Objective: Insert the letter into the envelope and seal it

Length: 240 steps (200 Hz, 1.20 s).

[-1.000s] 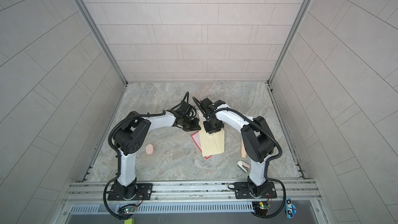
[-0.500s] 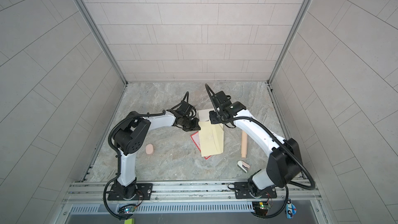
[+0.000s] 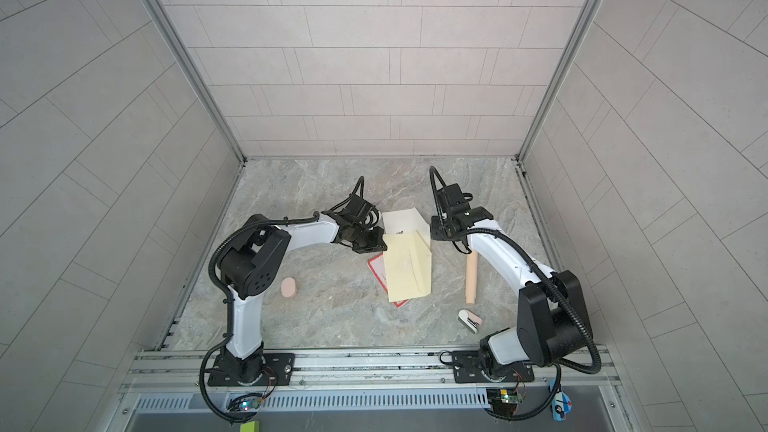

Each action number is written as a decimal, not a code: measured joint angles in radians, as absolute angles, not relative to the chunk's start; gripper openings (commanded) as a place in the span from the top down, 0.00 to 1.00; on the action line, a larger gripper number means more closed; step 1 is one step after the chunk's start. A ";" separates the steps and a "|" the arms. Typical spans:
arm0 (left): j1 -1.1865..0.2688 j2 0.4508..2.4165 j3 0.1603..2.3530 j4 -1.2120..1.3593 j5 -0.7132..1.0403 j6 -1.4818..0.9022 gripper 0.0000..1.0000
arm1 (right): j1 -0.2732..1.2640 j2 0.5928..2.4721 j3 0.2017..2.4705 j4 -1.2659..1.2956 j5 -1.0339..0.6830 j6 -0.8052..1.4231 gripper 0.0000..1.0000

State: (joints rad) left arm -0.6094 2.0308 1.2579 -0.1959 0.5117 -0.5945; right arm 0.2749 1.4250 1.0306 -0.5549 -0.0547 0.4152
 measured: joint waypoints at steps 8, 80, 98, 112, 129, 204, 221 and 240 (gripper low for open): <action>-0.609 2.031 1.258 -0.195 0.512 -0.595 1.00 | 0.272 1.426 1.021 -0.541 -0.056 0.414 1.00; -0.609 2.029 1.250 -0.184 0.515 -0.603 1.00 | 0.263 1.442 0.983 -0.467 -0.055 0.404 1.00; -0.609 2.028 1.246 -0.179 0.515 -0.606 1.00 | 0.256 1.473 0.983 -0.445 -0.052 0.404 1.00; -0.609 2.028 1.243 -0.175 0.515 -0.606 1.00 | 0.253 1.505 0.981 -0.421 -0.057 0.404 1.00; -0.609 2.025 1.241 -0.173 0.515 -0.606 1.00 | 0.251 1.533 0.964 -0.389 -0.071 0.409 0.96; -0.609 2.023 1.236 -0.170 0.516 -0.606 1.00 | 0.252 1.486 0.778 -0.327 -0.120 0.494 0.53; -0.609 2.023 1.236 -0.170 0.516 -0.606 1.00 | 0.253 1.482 0.743 -0.342 -0.131 0.508 0.52; -0.609 2.023 1.236 -0.170 0.516 -0.606 1.00 | 0.253 1.468 0.720 -0.355 -0.138 0.518 0.52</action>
